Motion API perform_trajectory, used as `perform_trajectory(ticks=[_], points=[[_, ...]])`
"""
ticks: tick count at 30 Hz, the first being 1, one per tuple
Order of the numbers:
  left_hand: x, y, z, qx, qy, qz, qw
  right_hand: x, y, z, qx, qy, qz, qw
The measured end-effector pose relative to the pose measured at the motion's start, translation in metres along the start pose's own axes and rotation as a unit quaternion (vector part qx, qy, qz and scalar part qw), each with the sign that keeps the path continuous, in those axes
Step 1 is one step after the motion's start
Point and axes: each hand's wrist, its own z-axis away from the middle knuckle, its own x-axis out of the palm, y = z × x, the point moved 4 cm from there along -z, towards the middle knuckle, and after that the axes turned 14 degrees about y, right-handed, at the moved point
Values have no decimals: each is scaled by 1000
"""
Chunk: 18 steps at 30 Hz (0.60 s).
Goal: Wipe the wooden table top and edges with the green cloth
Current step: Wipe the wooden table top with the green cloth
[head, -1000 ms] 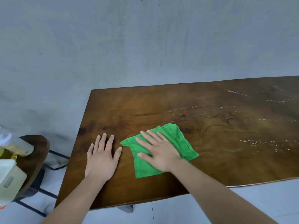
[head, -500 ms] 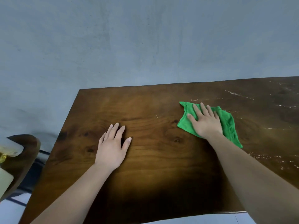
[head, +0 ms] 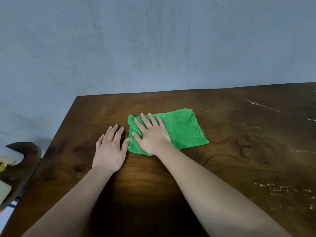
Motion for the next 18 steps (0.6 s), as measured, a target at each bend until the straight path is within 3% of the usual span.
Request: perform_trajectory(ticks=[5, 9, 14, 18], points=[[2, 0, 2, -6, 0, -2, 1000, -13, 50, -21, -103, -18, -24, 994], [3, -1, -1, -12, -7, -6, 1000, -29, 125, -38, -83, 3, -32, 996], [6, -2, -1, -1, -14, -16, 1000, -46, 238, -45, 74, 57, -24, 995], [7, -2, -1, 0, -12, -15, 1000, -42, 266, -42, 264, 113, 25, 958]])
